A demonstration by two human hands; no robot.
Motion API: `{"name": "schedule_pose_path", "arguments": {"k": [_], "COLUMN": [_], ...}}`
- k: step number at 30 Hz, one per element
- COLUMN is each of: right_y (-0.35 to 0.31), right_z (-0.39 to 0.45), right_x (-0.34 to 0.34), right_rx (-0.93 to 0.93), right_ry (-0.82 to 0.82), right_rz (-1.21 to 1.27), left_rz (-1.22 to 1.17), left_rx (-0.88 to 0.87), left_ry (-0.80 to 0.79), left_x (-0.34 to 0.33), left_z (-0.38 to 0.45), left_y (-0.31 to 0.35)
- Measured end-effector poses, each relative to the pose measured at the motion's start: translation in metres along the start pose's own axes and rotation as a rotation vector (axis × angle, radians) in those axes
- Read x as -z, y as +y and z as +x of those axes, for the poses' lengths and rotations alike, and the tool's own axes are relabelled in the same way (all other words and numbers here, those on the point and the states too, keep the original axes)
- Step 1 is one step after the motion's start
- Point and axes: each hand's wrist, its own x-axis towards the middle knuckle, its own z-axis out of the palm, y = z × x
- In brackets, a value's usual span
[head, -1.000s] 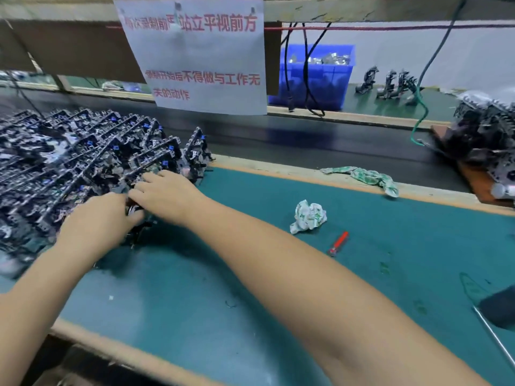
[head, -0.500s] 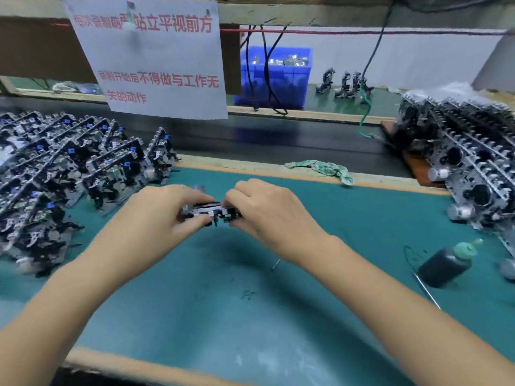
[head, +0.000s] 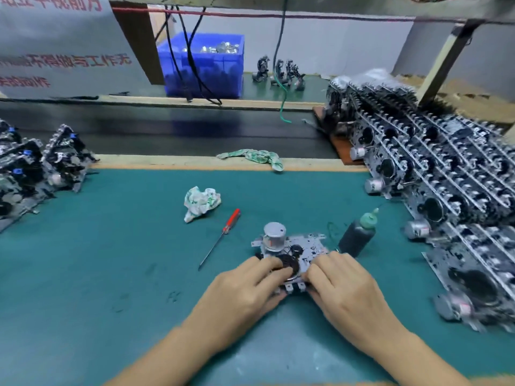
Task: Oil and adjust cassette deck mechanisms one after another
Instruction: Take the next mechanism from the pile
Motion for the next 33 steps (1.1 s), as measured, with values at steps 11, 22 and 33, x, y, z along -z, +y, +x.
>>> {"name": "schedule_pose_path", "arguments": {"k": [11, 22, 33], "right_y": [-0.006, -0.004, 0.004], "right_z": [-0.011, -0.012, -0.014], "right_x": [-0.003, -0.001, 0.0], "right_rx": [-0.128, -0.338, -0.678], "right_ry": [0.032, 0.174, 0.116], "right_rz": [0.21, 0.327, 0.528], "left_rz": [-0.239, -0.628, -0.504], "left_rx": [0.359, 0.448, 0.438], "left_ry": [-0.035, -0.289, -0.281], "left_x": [-0.011, -0.018, -0.015], "left_z": [-0.011, 0.001, 0.002], "left_y": [-0.02, -0.038, -0.023]}}
